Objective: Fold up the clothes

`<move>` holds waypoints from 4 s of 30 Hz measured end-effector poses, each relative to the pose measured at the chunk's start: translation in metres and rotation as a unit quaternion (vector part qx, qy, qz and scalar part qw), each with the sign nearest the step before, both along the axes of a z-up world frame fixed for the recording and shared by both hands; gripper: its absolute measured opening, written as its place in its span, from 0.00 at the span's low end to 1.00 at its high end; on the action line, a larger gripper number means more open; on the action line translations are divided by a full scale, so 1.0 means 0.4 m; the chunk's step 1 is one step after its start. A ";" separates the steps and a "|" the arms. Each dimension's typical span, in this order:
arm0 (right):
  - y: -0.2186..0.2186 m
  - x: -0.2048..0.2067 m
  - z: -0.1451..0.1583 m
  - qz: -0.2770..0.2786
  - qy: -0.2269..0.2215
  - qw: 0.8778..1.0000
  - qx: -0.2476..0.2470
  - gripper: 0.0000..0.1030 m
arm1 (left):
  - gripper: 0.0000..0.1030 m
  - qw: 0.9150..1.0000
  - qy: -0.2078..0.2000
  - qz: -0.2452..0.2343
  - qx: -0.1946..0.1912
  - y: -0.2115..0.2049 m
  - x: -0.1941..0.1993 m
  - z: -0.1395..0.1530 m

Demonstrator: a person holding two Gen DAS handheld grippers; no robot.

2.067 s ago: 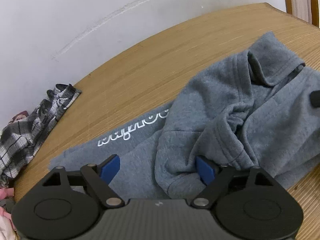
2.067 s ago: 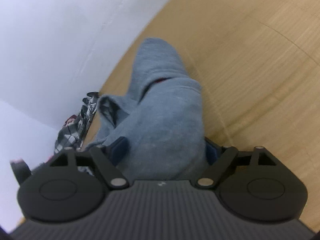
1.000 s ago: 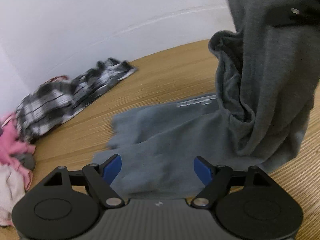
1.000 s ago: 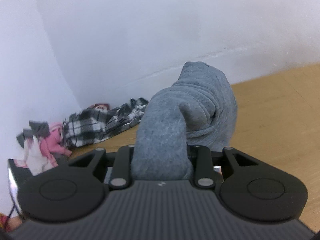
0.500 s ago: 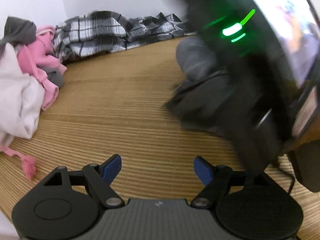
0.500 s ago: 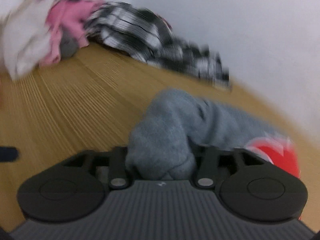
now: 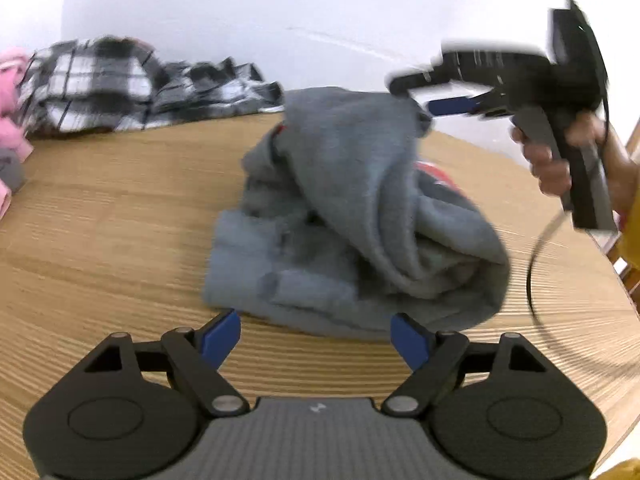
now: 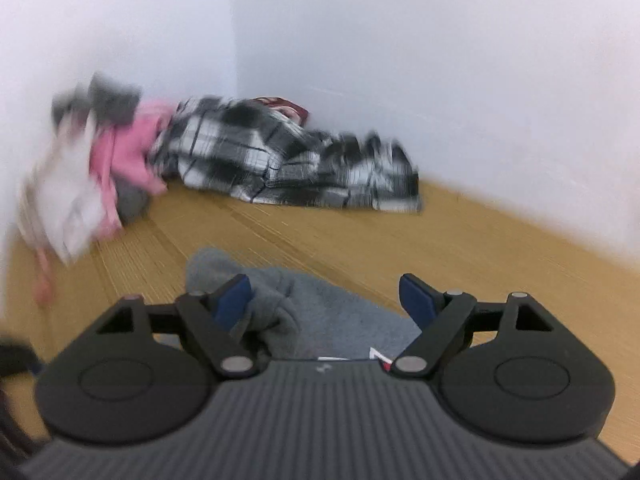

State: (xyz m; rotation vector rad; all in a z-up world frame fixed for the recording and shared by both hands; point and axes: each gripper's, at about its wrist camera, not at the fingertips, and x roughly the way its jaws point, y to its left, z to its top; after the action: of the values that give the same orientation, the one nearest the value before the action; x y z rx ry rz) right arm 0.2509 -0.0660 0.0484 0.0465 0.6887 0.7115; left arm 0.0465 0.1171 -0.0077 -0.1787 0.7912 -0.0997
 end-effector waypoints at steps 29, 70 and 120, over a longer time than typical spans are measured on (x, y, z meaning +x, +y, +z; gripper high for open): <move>-0.207 0.045 -0.226 0.061 0.228 0.968 -0.091 0.68 | 0.81 0.985 0.098 0.141 0.004 0.064 0.201 -0.092; -0.175 -0.177 -0.258 -0.325 0.067 0.943 -0.013 0.37 | 0.75 0.988 0.044 -0.123 0.084 -0.096 0.191 0.061; -0.196 -0.707 -0.177 -0.184 0.057 0.977 -0.094 0.69 | 0.88 0.984 0.126 -0.010 0.124 -0.125 -0.154 0.052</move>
State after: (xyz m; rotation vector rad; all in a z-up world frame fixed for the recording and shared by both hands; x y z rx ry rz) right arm -0.0318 -0.1444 -0.0222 0.0401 0.8280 0.2885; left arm -0.0151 0.0671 0.0131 0.0552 1.0502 0.0046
